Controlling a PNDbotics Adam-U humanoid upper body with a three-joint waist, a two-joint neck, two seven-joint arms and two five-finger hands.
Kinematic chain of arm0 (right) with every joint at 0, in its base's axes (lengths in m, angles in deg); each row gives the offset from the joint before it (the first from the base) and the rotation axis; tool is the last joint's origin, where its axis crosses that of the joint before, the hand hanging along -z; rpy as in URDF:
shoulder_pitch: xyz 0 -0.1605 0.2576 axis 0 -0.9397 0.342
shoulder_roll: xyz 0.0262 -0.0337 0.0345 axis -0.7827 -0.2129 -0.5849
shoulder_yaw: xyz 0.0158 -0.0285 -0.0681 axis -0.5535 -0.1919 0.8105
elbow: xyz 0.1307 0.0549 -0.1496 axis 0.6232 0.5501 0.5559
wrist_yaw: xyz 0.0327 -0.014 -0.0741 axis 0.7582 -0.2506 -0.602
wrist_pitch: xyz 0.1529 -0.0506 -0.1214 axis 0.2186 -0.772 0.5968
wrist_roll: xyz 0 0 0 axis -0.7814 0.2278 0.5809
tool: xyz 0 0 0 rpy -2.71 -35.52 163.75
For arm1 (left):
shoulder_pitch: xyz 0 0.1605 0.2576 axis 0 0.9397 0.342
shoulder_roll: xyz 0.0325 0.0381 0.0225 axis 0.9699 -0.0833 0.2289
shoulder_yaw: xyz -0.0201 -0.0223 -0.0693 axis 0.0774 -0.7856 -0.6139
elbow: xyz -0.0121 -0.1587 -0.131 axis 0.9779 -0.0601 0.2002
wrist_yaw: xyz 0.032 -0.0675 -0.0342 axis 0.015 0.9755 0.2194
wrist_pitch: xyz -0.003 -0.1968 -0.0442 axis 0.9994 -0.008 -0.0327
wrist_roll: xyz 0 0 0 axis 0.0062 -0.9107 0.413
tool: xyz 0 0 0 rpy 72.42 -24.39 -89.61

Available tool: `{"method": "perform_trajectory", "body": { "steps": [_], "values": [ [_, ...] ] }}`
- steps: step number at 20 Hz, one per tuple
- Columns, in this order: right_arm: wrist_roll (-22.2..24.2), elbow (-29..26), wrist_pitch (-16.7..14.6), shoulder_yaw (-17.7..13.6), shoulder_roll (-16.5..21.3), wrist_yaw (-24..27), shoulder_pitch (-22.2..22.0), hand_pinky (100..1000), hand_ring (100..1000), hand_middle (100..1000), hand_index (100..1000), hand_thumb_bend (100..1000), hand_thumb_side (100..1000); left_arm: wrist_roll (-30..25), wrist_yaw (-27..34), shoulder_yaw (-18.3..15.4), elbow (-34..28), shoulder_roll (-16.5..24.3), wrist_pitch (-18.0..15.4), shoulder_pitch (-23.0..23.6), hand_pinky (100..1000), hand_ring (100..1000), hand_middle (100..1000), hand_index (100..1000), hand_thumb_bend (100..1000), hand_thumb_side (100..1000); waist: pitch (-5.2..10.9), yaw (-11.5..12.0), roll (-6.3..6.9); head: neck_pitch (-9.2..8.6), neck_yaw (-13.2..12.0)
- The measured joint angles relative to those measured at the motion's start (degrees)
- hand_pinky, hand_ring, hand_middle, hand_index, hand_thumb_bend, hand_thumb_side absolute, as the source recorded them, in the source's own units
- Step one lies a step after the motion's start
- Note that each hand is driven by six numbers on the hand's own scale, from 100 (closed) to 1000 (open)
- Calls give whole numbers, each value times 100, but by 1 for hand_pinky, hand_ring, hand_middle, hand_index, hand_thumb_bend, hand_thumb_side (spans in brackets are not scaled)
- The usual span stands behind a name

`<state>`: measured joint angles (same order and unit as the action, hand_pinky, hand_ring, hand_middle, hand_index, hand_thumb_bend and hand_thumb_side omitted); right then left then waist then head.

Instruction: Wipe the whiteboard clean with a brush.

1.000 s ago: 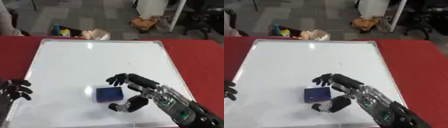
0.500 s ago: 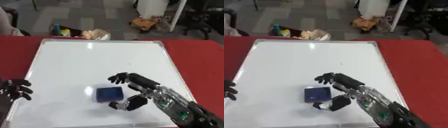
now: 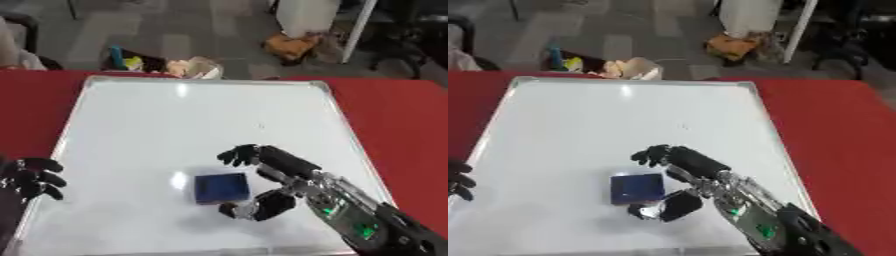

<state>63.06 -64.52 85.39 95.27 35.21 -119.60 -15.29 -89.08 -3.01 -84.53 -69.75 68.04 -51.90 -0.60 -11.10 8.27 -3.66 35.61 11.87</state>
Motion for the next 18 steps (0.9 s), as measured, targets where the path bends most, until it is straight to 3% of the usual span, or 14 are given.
{"method": "perform_trajectory", "body": {
  "steps": [18],
  "values": [
    [-4,151,-55,-37,0,-42,84,730,762,771,918,402,499,-4,-63,0,-31,0,-5,-49,475,552,587,661,664,937,-207,183,-1,-42,1]
  ]
}}
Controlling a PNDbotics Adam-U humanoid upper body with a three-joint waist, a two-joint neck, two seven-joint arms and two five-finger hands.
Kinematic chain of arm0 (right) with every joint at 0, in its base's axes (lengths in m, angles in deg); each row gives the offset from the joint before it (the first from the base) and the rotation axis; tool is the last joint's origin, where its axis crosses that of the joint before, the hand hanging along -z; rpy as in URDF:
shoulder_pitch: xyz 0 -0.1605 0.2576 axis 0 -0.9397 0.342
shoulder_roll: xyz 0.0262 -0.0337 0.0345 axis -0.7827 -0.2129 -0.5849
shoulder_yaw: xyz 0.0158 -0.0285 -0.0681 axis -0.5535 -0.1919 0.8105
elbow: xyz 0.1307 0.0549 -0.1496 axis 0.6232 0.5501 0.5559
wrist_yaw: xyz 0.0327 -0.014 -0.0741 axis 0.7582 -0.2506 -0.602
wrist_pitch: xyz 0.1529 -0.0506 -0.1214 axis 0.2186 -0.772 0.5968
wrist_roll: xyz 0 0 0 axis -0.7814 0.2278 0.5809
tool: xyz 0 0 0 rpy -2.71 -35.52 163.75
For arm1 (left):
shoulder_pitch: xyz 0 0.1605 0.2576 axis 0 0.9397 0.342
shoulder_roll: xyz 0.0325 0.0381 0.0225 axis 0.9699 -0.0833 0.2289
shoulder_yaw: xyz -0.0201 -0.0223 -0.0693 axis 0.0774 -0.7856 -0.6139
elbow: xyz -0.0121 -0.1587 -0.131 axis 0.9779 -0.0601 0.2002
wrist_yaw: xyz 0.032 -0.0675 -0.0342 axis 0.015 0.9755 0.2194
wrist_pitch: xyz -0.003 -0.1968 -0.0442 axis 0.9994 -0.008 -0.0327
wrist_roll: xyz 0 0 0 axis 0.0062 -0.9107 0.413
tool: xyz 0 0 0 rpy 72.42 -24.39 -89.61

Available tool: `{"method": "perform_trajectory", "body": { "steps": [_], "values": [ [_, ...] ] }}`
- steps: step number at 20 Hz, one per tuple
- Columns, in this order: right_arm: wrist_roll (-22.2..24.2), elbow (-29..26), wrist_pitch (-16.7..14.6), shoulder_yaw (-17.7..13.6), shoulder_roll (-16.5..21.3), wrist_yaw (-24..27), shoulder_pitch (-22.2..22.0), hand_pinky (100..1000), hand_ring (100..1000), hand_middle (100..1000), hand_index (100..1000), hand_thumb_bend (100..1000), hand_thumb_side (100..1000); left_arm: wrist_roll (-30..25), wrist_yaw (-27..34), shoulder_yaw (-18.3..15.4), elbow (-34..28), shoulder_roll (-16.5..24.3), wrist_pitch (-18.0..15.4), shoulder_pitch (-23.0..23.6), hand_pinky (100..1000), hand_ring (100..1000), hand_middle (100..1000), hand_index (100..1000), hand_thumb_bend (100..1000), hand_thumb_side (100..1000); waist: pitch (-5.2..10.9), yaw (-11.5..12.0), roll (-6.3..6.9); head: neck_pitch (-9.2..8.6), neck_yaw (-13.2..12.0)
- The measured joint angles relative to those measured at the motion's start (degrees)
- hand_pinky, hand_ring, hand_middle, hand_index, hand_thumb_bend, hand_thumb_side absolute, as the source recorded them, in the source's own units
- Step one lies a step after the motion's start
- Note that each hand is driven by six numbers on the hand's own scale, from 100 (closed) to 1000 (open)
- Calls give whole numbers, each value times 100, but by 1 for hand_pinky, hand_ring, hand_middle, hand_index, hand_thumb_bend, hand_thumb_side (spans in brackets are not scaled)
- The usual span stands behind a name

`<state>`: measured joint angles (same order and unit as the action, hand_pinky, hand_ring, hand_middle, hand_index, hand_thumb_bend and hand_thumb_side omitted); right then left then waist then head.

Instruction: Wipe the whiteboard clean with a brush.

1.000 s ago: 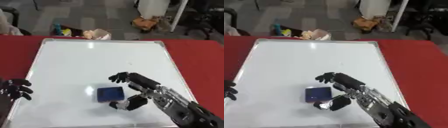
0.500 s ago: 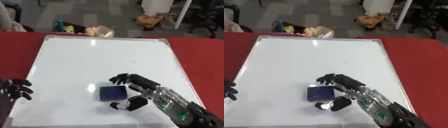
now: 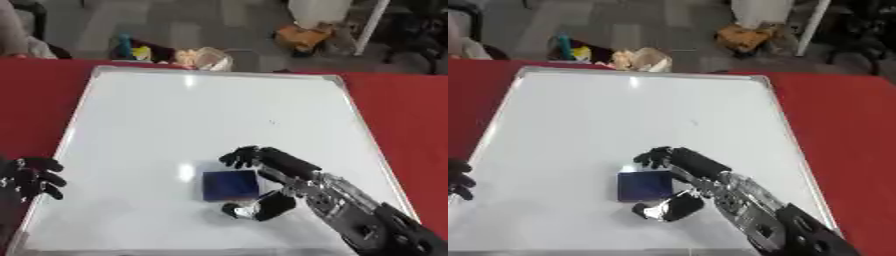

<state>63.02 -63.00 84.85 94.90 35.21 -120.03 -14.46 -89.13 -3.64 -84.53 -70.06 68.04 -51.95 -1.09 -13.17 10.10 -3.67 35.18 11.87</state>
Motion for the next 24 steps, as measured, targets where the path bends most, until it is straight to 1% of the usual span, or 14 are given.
{"method": "perform_trajectory", "body": {
  "steps": [11,21,24],
  "values": [
    [27,47,-16,-1,0,-70,14,723,744,748,916,405,505,-6,-5,0,0,0,-6,-1,475,551,587,661,666,936,-7,13,3,0,1],
    [67,120,-42,-35,0,-120,6,711,708,690,914,398,490,-8,-5,0,-1,0,-8,-1,476,551,587,661,667,935,-8,-22,7,1,-2],
    [68,120,-44,-37,0,-139,-6,711,708,690,914,398,490,-8,-5,0,-1,0,-8,-1,476,551,587,661,667,935,-7,-25,7,1,-4]
  ]
}}
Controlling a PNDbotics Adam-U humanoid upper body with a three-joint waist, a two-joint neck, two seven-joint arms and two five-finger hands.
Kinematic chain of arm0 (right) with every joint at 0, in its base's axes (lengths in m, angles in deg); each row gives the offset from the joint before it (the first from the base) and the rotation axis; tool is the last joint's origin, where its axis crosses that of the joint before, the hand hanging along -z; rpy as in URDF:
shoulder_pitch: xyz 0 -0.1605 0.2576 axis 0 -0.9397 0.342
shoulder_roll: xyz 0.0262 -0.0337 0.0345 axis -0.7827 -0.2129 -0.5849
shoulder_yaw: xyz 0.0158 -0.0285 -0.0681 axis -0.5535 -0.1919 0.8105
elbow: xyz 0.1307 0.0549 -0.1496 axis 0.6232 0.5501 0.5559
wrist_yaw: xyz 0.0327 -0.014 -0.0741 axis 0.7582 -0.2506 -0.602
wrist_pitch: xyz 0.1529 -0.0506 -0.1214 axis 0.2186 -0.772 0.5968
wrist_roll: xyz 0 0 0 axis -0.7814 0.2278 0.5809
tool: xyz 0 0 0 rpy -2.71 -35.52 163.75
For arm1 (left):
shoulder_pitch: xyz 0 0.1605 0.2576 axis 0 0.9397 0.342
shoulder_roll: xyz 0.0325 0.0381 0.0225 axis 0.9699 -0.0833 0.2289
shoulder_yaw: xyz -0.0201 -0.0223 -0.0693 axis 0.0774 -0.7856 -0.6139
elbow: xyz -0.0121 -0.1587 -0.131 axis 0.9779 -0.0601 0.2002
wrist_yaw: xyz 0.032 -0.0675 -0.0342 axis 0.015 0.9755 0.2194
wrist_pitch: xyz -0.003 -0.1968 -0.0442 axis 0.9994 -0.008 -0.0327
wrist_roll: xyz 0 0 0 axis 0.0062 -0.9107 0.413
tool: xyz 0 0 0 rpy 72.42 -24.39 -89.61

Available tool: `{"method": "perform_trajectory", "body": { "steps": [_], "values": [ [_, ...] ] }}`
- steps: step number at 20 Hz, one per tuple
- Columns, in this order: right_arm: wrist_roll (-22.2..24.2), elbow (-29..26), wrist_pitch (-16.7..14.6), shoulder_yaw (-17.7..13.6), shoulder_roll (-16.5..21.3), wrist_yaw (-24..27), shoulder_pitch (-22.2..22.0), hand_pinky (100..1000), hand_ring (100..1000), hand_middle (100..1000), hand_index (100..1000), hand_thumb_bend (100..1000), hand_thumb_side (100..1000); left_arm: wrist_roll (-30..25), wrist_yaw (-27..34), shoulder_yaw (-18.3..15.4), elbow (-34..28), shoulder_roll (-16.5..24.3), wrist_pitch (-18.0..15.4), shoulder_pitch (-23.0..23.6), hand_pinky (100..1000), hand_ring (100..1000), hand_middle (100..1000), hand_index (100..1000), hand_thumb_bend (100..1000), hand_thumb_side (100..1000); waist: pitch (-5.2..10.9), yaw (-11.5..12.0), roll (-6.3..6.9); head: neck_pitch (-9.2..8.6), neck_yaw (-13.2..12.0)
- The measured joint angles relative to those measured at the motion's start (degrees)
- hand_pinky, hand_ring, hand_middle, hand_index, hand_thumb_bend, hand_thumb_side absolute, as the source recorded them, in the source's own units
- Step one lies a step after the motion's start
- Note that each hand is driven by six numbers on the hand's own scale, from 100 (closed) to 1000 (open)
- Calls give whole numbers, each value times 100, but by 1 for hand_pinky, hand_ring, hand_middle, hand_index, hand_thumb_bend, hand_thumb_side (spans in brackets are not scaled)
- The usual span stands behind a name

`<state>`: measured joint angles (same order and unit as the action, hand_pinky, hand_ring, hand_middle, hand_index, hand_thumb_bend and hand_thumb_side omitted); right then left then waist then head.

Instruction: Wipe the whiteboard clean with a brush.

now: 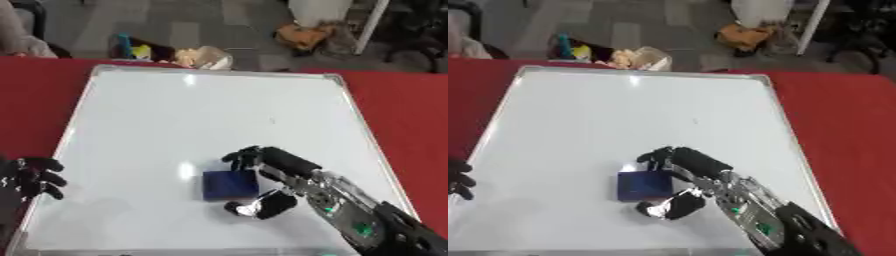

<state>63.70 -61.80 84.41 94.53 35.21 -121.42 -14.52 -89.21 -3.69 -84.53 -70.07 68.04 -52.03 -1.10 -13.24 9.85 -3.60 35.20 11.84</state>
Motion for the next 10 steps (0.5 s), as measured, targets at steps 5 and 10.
{"method": "perform_trajectory", "body": {
  "steps": [5,10],
  "values": [
    [12,0,-12,-12,0,-75,-15,708,702,661,915,378,488,0,0,0,0,0,0,0,476,551,587,661,667,935,1,-7,-4,0,-9],
    [10,1,-29,-29,0,-146,-28,713,718,680,917,385,494,-1,0,0,0,0,-1,0,476,551,587,661,668,935,2,-11,-5,0,-13]
  ]
}}
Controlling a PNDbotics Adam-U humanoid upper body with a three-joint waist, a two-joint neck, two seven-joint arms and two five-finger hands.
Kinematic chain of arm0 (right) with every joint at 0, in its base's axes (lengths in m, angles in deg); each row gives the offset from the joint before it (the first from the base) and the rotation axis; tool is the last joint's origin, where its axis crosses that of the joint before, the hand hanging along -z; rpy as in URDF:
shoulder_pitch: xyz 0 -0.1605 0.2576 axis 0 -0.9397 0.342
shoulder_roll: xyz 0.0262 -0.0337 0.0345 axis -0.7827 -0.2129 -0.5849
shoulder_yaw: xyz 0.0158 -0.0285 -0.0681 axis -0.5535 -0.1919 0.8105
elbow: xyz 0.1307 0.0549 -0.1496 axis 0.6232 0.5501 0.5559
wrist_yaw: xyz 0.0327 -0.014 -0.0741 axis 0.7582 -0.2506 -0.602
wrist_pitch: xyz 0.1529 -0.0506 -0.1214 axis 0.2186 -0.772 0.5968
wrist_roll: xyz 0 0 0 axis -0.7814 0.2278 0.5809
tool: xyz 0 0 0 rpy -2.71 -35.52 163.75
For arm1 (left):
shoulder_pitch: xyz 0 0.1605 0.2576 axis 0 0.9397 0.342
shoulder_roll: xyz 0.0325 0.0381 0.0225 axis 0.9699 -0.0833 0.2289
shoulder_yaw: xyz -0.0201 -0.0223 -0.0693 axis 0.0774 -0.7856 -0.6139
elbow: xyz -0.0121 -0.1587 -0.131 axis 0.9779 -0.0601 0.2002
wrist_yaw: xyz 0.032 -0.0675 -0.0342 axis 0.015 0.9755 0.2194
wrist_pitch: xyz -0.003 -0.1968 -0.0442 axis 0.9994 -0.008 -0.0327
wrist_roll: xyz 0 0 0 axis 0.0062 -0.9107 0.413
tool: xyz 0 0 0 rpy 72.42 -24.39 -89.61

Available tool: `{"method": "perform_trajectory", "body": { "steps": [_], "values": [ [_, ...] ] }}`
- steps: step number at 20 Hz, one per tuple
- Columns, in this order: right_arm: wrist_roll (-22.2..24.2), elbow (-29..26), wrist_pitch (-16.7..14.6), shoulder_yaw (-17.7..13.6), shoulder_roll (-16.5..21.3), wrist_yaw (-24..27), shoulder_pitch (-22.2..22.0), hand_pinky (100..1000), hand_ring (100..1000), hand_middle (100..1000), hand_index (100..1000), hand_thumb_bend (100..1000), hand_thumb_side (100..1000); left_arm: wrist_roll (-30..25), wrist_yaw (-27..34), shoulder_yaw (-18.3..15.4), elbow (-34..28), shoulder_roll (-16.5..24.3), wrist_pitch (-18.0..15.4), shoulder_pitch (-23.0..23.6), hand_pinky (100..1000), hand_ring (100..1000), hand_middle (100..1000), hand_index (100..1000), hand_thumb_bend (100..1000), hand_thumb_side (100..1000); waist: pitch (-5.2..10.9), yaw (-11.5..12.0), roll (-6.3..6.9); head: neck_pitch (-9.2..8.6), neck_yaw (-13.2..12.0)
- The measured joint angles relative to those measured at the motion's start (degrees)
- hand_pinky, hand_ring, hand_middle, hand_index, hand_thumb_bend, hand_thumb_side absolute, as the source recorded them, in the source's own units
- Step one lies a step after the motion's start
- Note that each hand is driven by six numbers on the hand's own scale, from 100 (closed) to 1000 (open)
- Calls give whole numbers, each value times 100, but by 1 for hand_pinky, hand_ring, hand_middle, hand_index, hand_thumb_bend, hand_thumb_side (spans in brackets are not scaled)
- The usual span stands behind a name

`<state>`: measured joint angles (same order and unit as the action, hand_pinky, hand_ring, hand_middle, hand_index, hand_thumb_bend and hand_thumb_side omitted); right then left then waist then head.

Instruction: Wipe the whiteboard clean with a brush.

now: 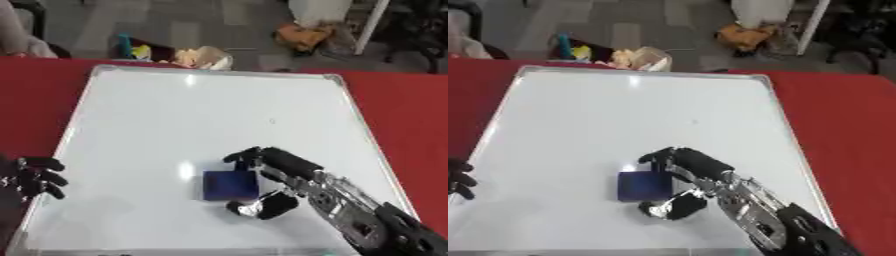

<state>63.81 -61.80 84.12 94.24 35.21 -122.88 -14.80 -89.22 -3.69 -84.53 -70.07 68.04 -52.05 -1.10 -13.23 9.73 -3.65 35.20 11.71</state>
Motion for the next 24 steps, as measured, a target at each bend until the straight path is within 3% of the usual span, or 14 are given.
{"method": "perform_trajectory", "body": {
  "steps": [6,8,24],
  "values": [
    [-30,-41,-30,-2,1,-206,-4,720,738,712,920,411,500,-2,0,0,0,0,-2,0,476,551,587,661,668,935,0,1,-1,0,-2],
    [-30,-85,-25,-11,3,-255,-4,737,772,760,922,430,510,-3,0,0,0,0,-3,0,477,551,587,661,668,935,0,2,-2,0,-3],
    [-24,14,11,-75,4,-414,49,729,762,749,921,428,520,-9,-10,0,-4,0,-9,-8,478,550,587,661,668,936,-77,24,-7,0,14]
  ]
}}
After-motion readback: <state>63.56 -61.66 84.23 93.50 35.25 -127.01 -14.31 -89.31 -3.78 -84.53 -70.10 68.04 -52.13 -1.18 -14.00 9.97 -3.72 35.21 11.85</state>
